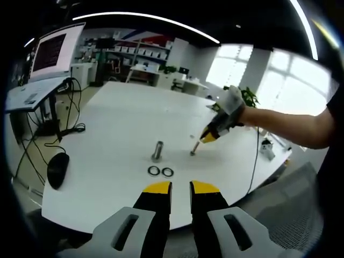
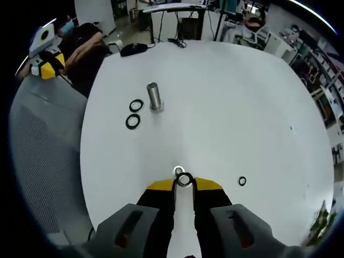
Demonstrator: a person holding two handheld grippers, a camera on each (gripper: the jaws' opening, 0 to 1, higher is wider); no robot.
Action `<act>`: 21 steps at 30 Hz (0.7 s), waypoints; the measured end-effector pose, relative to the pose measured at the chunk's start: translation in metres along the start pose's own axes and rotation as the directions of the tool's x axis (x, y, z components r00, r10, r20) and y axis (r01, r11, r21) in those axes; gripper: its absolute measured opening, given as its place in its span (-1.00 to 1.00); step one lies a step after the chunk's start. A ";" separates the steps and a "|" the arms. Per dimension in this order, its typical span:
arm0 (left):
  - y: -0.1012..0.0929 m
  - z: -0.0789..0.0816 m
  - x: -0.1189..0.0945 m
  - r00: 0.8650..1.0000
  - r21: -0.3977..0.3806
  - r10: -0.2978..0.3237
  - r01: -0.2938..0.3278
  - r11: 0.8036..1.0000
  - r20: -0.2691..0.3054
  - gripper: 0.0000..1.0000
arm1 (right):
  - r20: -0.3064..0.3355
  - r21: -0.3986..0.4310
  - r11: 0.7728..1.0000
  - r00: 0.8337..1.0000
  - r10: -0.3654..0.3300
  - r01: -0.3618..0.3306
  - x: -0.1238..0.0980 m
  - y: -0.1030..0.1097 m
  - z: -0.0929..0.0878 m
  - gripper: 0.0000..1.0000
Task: Place the washer onto the threaded stud by aligning its center hole with the stud, sliding it down to the base, and recovering from edge contact or off-axis alignment until the washer reaches the visible bottom stop.
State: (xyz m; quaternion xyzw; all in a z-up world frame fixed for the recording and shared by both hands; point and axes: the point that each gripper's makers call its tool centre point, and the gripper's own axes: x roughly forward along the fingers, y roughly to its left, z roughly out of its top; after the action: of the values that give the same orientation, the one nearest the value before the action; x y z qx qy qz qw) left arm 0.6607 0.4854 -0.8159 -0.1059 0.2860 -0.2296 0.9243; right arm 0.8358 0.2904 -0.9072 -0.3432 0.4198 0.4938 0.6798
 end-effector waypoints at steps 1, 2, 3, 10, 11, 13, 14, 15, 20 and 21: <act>0.000 0.000 0.000 1.000 0.000 0.000 0.000 1.000 0.000 -0.78 | 0.001 0.000 1.000 1.000 0.001 -0.001 0.000 0.000 0.001 -0.72; 0.000 0.000 0.000 1.000 0.000 0.000 0.000 1.000 -0.001 -0.78 | 0.002 0.001 1.000 1.000 0.001 -0.001 0.000 0.001 0.001 -0.72; 0.000 0.000 0.000 1.000 0.001 -0.001 0.001 1.000 -0.002 -0.78 | 0.001 0.002 1.000 1.000 0.001 -0.001 0.000 0.001 0.002 -0.72; -0.001 0.000 0.000 1.000 0.002 -0.002 0.002 1.000 -0.003 -0.78 | 0.004 -0.002 1.000 1.000 0.009 -0.009 0.004 0.003 0.007 -0.72; -0.001 0.000 0.000 1.000 0.002 -0.002 0.002 1.000 -0.003 -0.78 | 0.002 -0.002 1.000 1.000 0.011 -0.011 0.005 0.003 0.007 -0.72; 0.000 0.000 0.000 1.000 0.001 -0.002 0.002 1.000 -0.002 -0.78 | -0.007 -0.009 1.000 1.000 0.016 -0.016 0.008 0.004 0.007 -0.72; 0.000 0.000 0.000 1.000 0.001 -0.002 0.002 1.000 -0.002 -0.78 | -0.009 -0.011 1.000 1.000 0.015 -0.015 0.009 0.004 0.007 -0.72; 0.000 0.000 0.000 1.000 0.001 -0.002 0.002 1.000 -0.002 -0.78 | -0.011 -0.012 1.000 1.000 0.017 -0.017 0.009 0.004 0.007 -0.72; 0.000 0.000 0.000 1.000 0.001 -0.002 0.002 1.000 -0.003 -0.78 | -0.017 -0.018 1.000 1.000 0.019 -0.019 0.012 0.004 0.008 -0.72; 0.000 0.000 0.000 1.000 0.001 -0.002 0.002 1.000 -0.005 -0.78 | -0.018 -0.018 1.000 1.000 0.020 -0.021 0.013 0.004 0.008 -0.72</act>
State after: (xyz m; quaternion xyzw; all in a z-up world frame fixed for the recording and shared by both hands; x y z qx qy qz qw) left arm 0.6607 0.4850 -0.8163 -0.1050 0.2878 -0.2310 0.9234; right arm 0.8359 0.3031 -0.9157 -0.3497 0.4249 0.5014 0.6677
